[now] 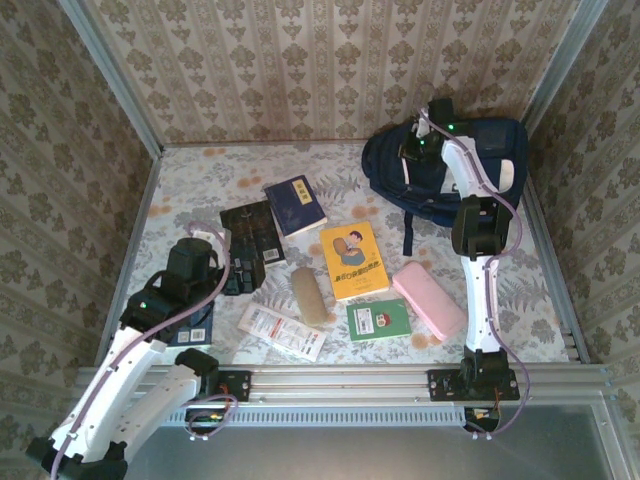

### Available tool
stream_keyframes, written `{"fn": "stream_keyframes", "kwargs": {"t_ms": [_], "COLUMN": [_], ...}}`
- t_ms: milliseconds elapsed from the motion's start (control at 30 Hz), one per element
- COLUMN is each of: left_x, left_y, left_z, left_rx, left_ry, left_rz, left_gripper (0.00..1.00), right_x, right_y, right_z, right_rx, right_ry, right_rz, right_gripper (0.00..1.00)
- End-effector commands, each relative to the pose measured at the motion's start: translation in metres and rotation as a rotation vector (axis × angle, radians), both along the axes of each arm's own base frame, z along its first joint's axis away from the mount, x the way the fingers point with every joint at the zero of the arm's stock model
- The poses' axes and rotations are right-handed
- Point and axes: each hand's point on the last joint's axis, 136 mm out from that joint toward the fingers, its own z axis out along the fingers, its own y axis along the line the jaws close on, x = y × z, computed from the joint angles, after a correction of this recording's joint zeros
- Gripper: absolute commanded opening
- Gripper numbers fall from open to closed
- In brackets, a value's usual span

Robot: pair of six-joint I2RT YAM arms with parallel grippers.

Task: Pack the student bag
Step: Place the student bag at the center of the table.

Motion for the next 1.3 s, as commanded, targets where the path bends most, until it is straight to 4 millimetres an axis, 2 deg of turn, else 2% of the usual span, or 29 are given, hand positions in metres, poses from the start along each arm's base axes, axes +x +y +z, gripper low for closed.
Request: {"fn": "stream_keyframes", "kwargs": {"t_ms": [0,167,333,500,600,700,833,933,1067,1100,1167,1200,1267], "left_x": [0.001,0.001,0.001,0.001,0.003,0.010,0.021,0.032,0.049,0.054,0.064,0.069,0.079], "left_y": [0.002,0.005,0.007,0.012,0.022,0.036,0.031,0.036,0.033,0.031,0.025,0.021,0.014], "left_z": [0.000,-0.001,-0.002,-0.001,0.002,0.012,0.038,0.049,0.057,0.056,0.053,0.051,0.047], "left_rx": [0.013,0.018,0.026,0.039,0.054,0.029,-0.034,-0.018,-0.021,-0.028,-0.044,-0.052,-0.069], "left_ry": [-0.012,-0.006,-0.003,-0.003,-0.016,-0.025,-0.061,-0.088,-0.094,-0.088,-0.065,-0.050,-0.023], "left_rz": [0.002,0.014,0.029,0.049,0.093,0.189,0.203,0.244,0.266,0.266,0.270,0.271,0.266], "left_gripper": [1.00,1.00,1.00,0.97,0.97,0.99,1.00,1.00,1.00,1.00,1.00,1.00,1.00], "right_x": [-0.015,-0.041,-0.070,-0.116,-0.152,-0.184,-0.229,-0.246,-0.274,-0.274,-0.269,-0.269,-0.263], "right_y": [0.037,0.065,0.091,0.128,0.154,0.174,0.196,0.190,0.177,0.172,0.163,0.156,0.141], "right_z": [0.129,0.184,0.215,0.251,0.260,0.244,0.202,0.171,0.149,0.143,0.130,0.137,0.141], "right_rx": [0.116,0.193,0.256,0.354,0.328,0.220,0.116,0.069,-0.077,-0.118,-0.145,-0.158,-0.182], "right_ry": [-0.246,-0.340,-0.390,-0.442,-0.461,-0.444,-0.371,-0.416,-0.610,-0.626,-0.589,-0.597,-0.569], "right_rz": [0.133,0.250,0.371,0.562,0.678,0.758,0.862,0.859,0.848,0.811,0.732,0.679,0.550], "right_gripper": [0.00,0.00,0.00,0.00,0.00,0.00,0.00,0.00,0.00,0.08,0.51,0.58,0.60]}}
